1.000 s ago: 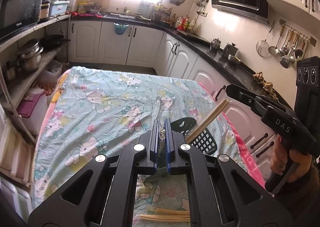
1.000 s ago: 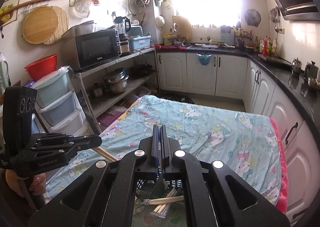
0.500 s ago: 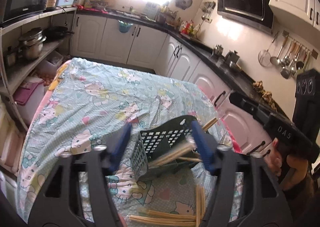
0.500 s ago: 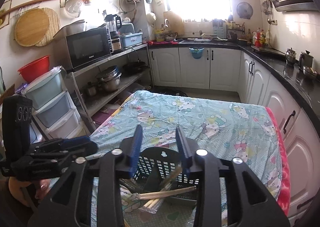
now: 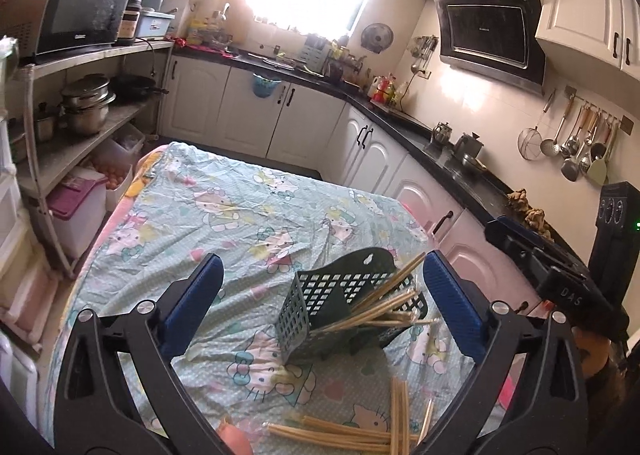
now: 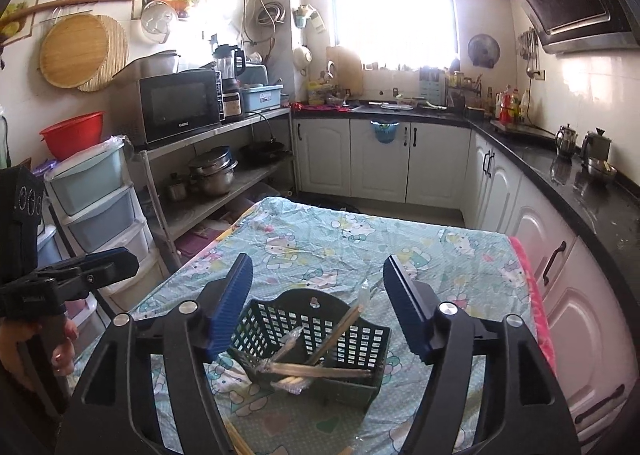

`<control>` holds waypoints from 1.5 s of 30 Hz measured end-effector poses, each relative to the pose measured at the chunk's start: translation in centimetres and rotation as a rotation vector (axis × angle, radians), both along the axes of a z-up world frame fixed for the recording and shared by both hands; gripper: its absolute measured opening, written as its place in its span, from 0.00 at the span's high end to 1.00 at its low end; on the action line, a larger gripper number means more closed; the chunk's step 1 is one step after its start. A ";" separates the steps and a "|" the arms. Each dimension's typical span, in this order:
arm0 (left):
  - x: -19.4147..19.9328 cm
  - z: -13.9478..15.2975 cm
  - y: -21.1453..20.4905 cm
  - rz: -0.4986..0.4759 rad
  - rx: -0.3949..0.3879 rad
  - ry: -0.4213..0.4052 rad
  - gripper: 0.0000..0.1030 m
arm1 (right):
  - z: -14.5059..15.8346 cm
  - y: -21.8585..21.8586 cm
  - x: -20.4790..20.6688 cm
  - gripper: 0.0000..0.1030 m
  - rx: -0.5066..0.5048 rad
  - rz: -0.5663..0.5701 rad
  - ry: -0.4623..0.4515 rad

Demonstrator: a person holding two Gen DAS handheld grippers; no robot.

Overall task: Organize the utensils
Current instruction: 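Open the left tool to drop the chopstick into the caddy, then move the left tool back toward the remaining chopsticks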

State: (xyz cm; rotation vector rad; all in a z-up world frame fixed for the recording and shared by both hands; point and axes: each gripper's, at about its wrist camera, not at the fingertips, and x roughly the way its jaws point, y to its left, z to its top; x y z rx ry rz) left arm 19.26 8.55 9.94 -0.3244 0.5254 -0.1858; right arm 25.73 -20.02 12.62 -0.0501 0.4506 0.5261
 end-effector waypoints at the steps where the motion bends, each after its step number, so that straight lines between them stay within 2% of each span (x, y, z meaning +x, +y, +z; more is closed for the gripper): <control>1: -0.3 -0.1 0.0 0.005 0.002 0.004 0.10 | 0.0 -0.1 -0.3 0.35 0.000 0.000 -0.004; 11: -3.6 -1.8 0.1 0.032 0.008 0.012 0.10 | -0.8 -2.0 -3.7 0.29 0.016 -0.009 -0.017; 26: -6.8 -4.4 -0.9 0.029 0.010 0.045 0.10 | -3.5 -2.1 -8.1 0.27 -0.049 -0.006 -0.040; 45: -8.6 -7.3 -0.8 0.034 -0.031 0.101 0.10 | -7.4 -1.8 -10.5 0.27 -0.091 0.005 0.027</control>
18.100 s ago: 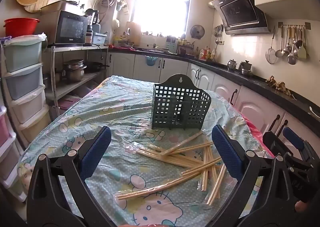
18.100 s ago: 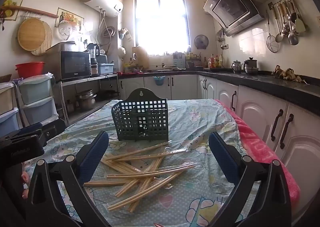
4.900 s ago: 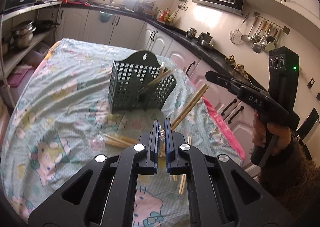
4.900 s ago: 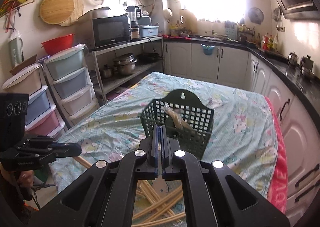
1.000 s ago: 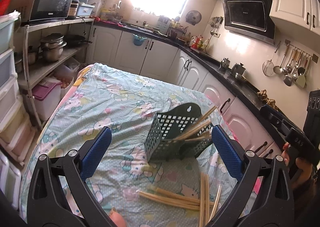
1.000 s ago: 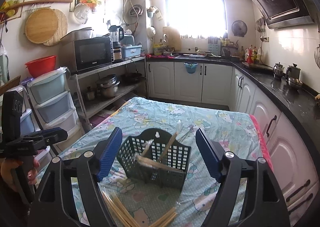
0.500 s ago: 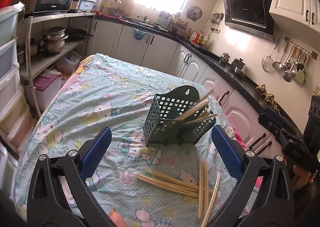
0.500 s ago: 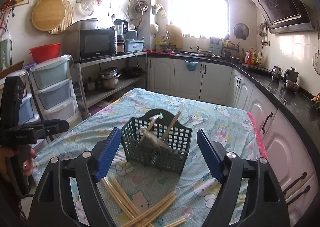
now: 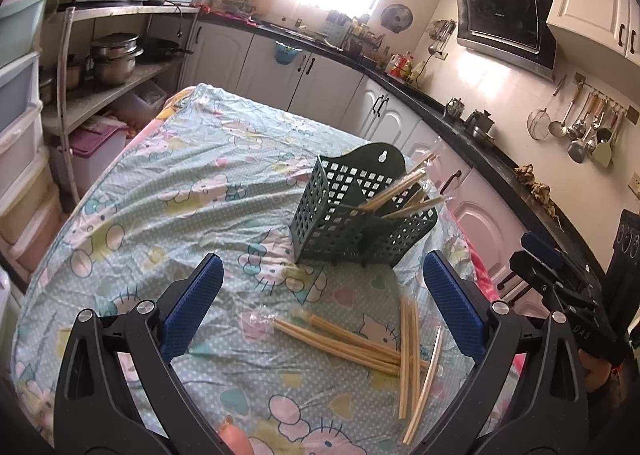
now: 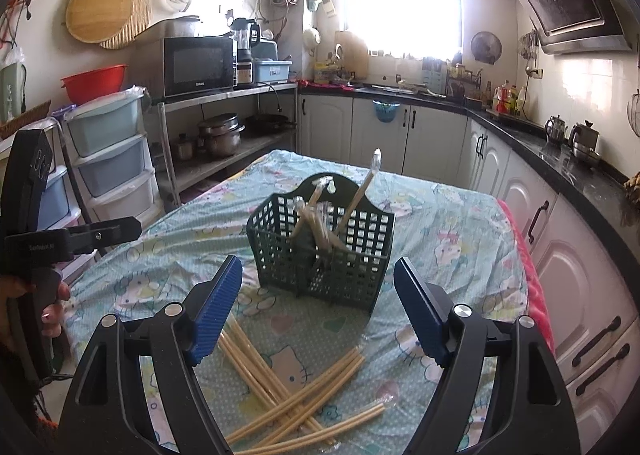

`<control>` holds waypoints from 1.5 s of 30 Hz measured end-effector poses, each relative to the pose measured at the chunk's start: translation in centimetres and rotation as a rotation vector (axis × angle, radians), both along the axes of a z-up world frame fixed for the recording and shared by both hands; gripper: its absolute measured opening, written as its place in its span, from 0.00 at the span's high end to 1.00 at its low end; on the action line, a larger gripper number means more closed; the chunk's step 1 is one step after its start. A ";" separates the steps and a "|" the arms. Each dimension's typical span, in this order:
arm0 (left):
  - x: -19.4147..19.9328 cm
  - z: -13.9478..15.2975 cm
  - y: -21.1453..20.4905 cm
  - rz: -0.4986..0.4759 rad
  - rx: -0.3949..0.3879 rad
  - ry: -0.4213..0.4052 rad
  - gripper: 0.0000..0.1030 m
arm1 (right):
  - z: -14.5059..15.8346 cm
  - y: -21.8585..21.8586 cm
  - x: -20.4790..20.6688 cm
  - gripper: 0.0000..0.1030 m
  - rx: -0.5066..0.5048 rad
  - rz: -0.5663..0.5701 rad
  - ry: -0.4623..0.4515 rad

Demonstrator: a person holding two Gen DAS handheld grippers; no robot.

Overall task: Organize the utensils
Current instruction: 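Move the left tool back toward the remaining chopsticks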

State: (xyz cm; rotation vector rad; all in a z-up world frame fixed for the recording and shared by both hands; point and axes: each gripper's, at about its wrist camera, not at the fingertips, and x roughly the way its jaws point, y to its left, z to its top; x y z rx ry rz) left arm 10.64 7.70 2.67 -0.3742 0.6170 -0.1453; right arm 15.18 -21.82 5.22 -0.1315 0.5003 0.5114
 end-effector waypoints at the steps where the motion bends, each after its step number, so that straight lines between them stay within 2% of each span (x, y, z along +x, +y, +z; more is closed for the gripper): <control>1: -0.1 -0.2 0.0 0.000 0.000 0.005 0.10 | -0.1 0.0 0.0 0.27 -0.002 0.000 0.003; 15: -0.3 -3.2 -1.5 -0.035 -0.001 0.081 0.10 | -3.6 -0.7 -0.9 0.27 -0.042 -0.016 0.078; 33: 0.4 -8.2 -4.7 -0.114 -0.022 0.207 0.10 | -8.0 -2.0 0.4 0.27 -0.077 -0.047 0.180; 39: 0.9 -9.6 -4.5 -0.113 -0.049 0.246 0.11 | -9.1 -2.1 0.9 0.29 -0.087 -0.053 0.203; 42: 1.4 -10.4 -3.8 -0.100 -0.087 0.266 0.11 | -9.8 -2.2 1.2 0.32 -0.093 -0.057 0.217; 43: 1.5 -10.6 -3.6 -0.096 -0.099 0.272 0.11 | -10.1 -2.2 1.4 0.33 -0.092 -0.060 0.227; 45: 2.0 -11.0 -3.1 -0.086 -0.132 0.285 0.22 | -10.7 -2.3 1.9 0.35 -0.089 -0.063 0.247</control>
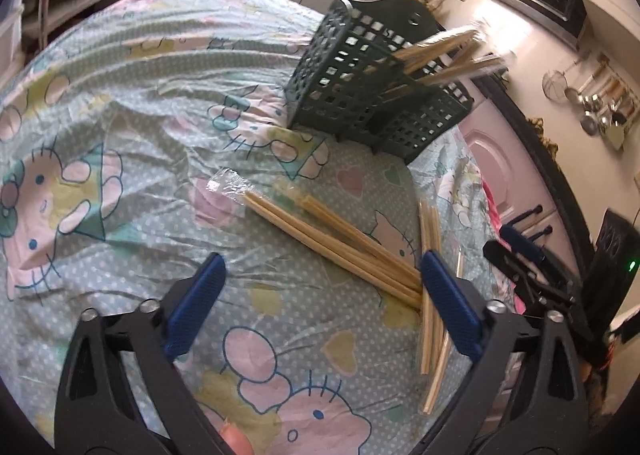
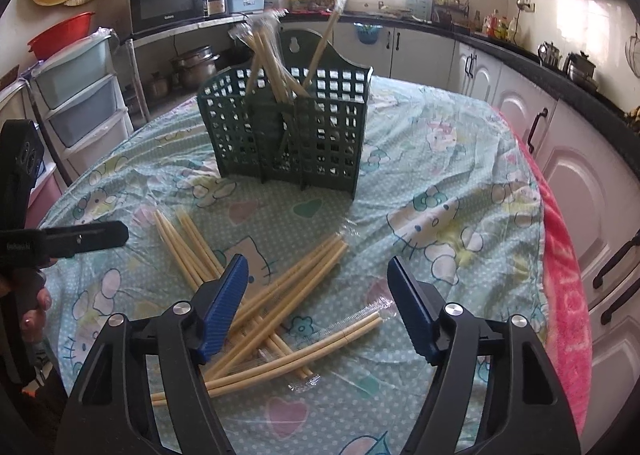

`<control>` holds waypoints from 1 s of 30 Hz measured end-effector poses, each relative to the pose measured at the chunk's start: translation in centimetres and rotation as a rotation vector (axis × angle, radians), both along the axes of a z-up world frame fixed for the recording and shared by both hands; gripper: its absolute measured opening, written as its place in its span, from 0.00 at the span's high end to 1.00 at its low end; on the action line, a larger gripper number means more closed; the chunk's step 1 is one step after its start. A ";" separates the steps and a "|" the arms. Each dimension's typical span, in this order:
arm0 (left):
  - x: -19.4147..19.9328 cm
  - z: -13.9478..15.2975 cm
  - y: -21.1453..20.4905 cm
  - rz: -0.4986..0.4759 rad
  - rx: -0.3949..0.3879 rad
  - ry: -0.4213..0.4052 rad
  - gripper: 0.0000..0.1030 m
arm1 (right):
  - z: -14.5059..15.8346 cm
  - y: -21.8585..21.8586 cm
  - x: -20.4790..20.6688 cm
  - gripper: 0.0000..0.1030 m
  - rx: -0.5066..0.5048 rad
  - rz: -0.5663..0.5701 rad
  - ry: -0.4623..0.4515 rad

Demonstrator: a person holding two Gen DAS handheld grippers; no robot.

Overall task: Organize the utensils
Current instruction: 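Move the left tool back toward the remaining chopsticks, then lower the left tool onto the chopstick pile and close it on one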

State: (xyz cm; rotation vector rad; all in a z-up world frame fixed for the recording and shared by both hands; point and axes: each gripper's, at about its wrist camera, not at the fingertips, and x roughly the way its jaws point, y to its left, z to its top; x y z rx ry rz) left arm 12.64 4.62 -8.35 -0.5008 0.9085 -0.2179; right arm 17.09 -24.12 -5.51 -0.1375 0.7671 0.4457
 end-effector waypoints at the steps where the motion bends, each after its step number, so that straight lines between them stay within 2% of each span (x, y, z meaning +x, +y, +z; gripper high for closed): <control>1: 0.3 -0.2 0.2 0.007 -0.016 0.009 0.24 | -0.3 0.0 0.3 0.37 0.000 -0.002 0.010; 3: 0.9 -0.7 0.7 0.020 -0.053 0.028 0.34 | -0.7 0.0 0.7 0.42 0.000 -0.005 0.027; 5: 1.5 -0.9 1.1 0.042 -0.071 0.043 0.39 | -1.2 0.0 1.4 0.47 0.003 -0.015 0.054; 8: 2.4 -1.4 1.7 0.069 -0.121 0.064 0.41 | -2.0 -0.2 2.8 0.56 0.018 -0.036 0.102; 11: 3.1 -1.5 2.0 0.094 -0.128 0.071 0.42 | -2.8 -0.6 4.3 0.62 0.053 -0.061 0.160; 14: 3.6 -1.9 2.5 0.127 -0.150 0.094 0.53 | -3.3 -0.8 5.7 0.68 0.102 -0.079 0.215; 15: 3.8 -2.1 2.8 0.139 -0.160 0.101 0.57 | -3.5 -0.9 6.2 0.69 0.118 -0.085 0.232; 21: 4.2 -2.8 4.0 0.176 -0.185 0.118 0.68 | -3.9 -0.7 7.9 0.73 0.160 -0.095 0.280; 27: 4.3 -3.1 4.6 0.187 -0.191 0.126 0.74 | -5.0 -0.9 9.0 0.73 0.218 -0.113 0.352; 30: 4.4 -3.3 4.9 0.192 -0.194 0.128 0.78 | -5.2 -1.1 9.3 0.77 0.233 -0.117 0.362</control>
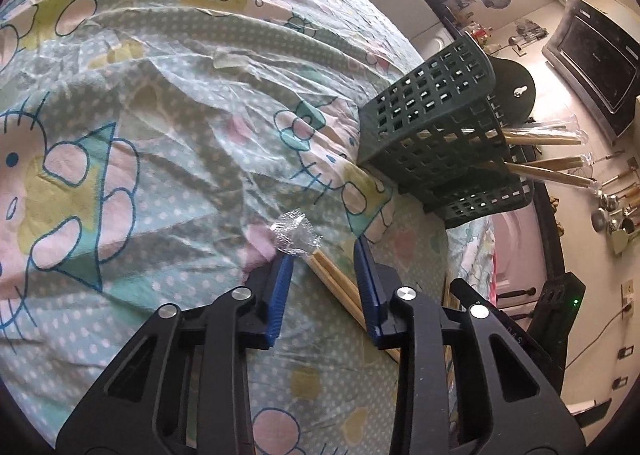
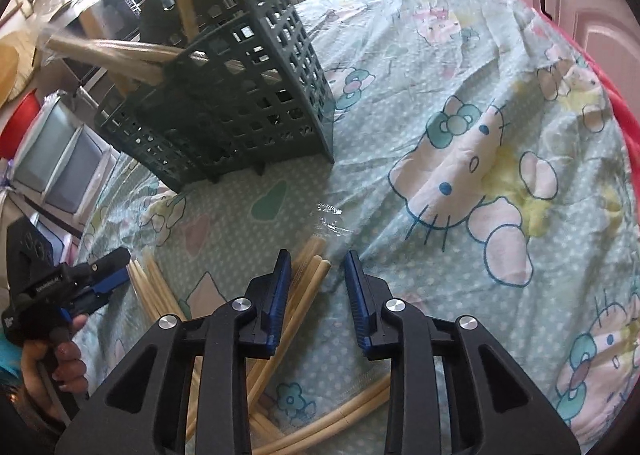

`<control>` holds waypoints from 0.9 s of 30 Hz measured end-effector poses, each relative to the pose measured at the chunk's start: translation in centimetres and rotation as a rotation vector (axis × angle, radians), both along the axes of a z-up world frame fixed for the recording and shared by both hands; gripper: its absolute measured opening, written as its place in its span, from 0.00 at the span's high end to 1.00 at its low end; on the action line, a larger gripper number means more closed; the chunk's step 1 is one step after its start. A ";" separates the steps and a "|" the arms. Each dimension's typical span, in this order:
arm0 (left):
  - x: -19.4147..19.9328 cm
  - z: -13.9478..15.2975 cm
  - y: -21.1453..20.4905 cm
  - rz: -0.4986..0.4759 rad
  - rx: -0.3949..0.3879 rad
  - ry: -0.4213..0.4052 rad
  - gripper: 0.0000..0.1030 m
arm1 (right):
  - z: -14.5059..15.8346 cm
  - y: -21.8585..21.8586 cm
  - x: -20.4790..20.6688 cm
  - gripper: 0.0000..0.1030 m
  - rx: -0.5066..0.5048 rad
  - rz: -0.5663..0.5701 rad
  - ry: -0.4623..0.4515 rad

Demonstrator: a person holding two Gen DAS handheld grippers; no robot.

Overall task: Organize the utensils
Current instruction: 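Lower the left tool onto the chopstick pile and close it on one, then lift the chopstick with the left tool and carry it over the green caddy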

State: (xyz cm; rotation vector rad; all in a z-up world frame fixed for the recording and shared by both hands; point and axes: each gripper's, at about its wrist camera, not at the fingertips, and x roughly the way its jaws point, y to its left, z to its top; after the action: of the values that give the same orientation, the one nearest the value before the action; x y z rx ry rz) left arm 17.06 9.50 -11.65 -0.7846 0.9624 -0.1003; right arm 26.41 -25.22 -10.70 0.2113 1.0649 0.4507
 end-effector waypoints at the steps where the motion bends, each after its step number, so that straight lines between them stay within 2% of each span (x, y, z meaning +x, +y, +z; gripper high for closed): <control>1: 0.0 0.0 0.2 0.001 0.001 0.001 0.79 | 0.0 0.0 0.1 0.80 0.000 -0.001 -0.001; 2: 0.0 -0.1 0.3 0.003 0.001 0.002 0.81 | 0.1 -0.1 0.2 0.84 0.002 -0.004 -0.003; 8: -0.2 -0.4 1.2 0.008 -0.018 0.005 0.88 | 0.8 -0.6 0.2 0.90 0.005 -0.009 -0.026; 16: -0.8 0.1 2.2 0.011 -0.026 -0.008 0.92 | 2.5 -0.9 -0.5 0.91 -0.002 -0.006 -0.081; 20: -1.4 1.3 2.9 0.017 -0.005 -0.042 0.96 | 4.0 -0.4 -1.0 0.92 -0.004 0.013 -0.120; 27: -2.4 4.8 3.2 0.018 0.063 -0.136 0.97 | 7.4 1.1 -2.4 0.93 -0.009 0.074 -0.200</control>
State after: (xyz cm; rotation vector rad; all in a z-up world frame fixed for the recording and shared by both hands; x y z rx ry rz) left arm 14.70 12.70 -6.88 -0.7192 0.8257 -0.1065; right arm 24.00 -24.15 -3.34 0.1165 0.8807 0.5224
